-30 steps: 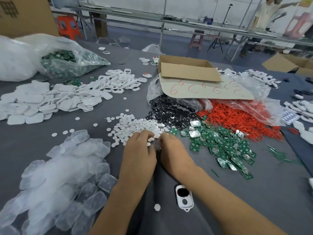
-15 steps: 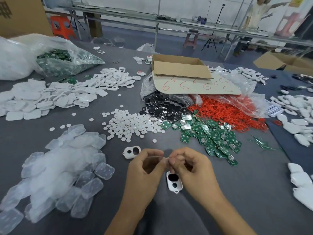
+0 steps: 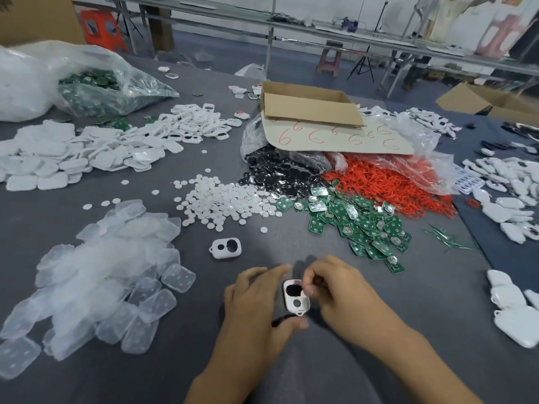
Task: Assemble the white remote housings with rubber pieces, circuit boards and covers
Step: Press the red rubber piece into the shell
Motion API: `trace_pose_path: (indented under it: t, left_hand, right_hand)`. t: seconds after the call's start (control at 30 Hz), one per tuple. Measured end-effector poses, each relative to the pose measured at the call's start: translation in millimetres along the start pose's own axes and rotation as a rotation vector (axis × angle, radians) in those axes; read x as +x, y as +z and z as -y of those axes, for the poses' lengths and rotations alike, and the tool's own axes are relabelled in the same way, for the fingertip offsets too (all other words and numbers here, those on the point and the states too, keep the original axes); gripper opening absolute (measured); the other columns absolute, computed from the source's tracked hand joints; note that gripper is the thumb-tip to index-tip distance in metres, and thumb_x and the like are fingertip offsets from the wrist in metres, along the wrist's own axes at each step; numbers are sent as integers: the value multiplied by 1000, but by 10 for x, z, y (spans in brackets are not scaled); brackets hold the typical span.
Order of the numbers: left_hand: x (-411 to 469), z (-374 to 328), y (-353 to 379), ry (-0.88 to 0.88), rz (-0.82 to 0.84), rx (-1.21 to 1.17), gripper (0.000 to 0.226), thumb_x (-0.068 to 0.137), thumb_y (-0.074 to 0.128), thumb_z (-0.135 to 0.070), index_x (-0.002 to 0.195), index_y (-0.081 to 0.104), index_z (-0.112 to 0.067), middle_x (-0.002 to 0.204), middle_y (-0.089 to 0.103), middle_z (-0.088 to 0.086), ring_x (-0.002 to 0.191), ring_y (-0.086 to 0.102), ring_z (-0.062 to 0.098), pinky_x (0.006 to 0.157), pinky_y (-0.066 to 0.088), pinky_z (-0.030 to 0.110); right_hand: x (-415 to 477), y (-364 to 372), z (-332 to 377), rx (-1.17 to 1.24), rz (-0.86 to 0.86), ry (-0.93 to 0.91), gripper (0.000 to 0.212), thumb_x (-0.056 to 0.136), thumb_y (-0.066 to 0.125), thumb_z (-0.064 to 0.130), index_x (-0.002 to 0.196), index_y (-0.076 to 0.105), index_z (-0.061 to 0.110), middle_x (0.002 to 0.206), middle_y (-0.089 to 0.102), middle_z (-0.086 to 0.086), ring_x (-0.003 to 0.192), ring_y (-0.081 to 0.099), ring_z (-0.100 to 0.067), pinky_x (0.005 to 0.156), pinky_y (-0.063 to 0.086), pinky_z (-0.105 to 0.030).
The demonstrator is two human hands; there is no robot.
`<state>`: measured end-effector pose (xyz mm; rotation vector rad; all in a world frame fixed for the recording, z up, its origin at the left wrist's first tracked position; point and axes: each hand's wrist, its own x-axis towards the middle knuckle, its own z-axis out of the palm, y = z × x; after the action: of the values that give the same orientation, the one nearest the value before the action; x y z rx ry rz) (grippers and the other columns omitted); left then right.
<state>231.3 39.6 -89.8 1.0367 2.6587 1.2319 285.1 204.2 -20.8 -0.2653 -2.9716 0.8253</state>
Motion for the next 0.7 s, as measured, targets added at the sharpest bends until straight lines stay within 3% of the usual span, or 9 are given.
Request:
trace_pose_path:
  t: [0.1,0.2,0.4,0.53,0.7]
  left_hand:
    - [-8,24,51,31,13,13,78,75,74,-57,144,41,-42,125,30,-55,131,25,-12,105,5,9]
    - [0,45,70,20,1,-2,76,76,73,-52,143,39,-45,130,26,-58,136,27,-12,108,4,9]
    - [-5,96,105,-25,14,-15,72,75,68,-57,141,39,-49,141,41,-36,140,31,-1,110,17,19]
    - [2,91,108,-34,6,-8,71,73,68,-60,137,41,-50,140,43,-33,141,31,-1,109,12,14]
    - [5,68,88,-23,-22,3,67,72,75,-55,133,48,-45,129,51,-39,135,33,-7,107,12,13]
  right_hand:
    - [41,40,24,-116,120,-29,24,77,57,-2,77,58,22,88,48,7,83,50,-11,73,42,-23]
    - [50,78,32,-137,148,-44,28,76,64,2,73,54,28,85,45,11,79,49,-9,68,38,-18]
    - [130,60,77,-183,177,-55,28,73,69,6,68,55,30,82,50,14,77,51,-6,66,38,-13]
    - [219,47,89,-193,187,47,33,75,68,10,57,50,32,68,54,16,65,50,-1,56,37,-7]
    - [261,90,45,-180,176,162,28,72,71,17,55,54,31,75,71,6,66,59,-7,47,37,-7]
